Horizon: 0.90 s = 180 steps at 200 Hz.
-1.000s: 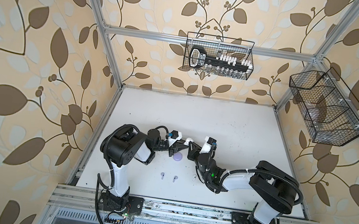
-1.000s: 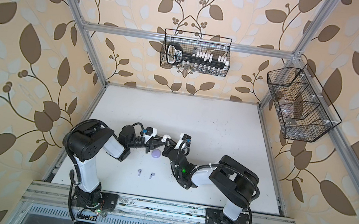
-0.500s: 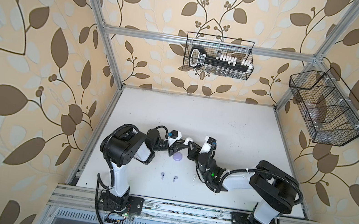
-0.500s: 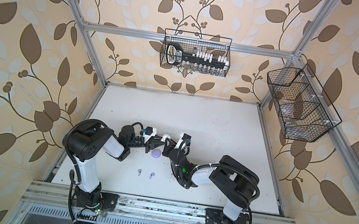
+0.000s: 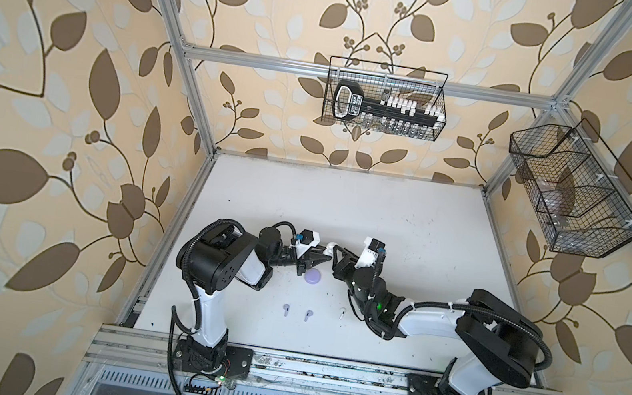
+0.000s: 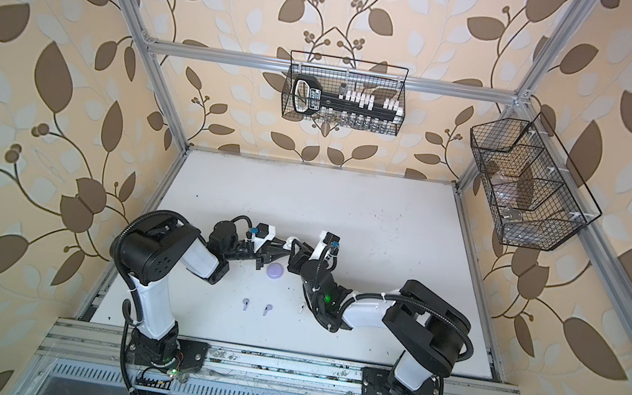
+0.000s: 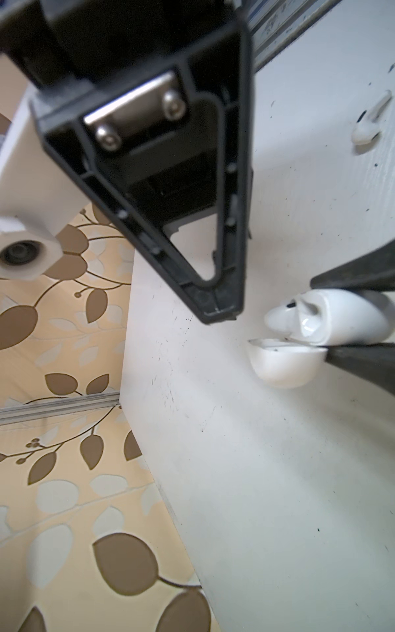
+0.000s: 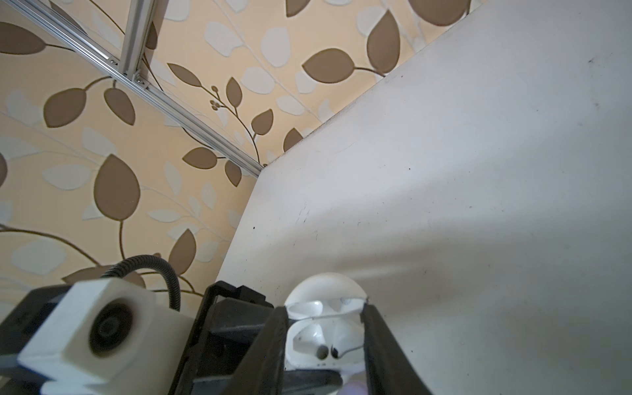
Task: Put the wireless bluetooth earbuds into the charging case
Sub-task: 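Open the right gripper and withdraw it from the case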
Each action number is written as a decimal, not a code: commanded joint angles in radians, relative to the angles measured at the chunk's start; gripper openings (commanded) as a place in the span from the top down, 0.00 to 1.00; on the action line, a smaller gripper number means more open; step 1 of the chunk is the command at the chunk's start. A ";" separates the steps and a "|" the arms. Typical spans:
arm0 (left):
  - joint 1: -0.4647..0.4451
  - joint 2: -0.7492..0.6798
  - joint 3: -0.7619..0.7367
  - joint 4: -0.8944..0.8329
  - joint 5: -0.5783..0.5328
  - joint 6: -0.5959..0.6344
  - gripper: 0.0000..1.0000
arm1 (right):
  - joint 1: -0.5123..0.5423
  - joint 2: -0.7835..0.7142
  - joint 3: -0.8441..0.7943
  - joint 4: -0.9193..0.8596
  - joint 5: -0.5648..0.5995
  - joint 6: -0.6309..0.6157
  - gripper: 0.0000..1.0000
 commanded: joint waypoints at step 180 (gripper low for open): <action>0.008 -0.004 -0.013 0.065 0.043 0.020 1.00 | 0.074 -0.385 0.016 -0.704 0.019 0.101 0.53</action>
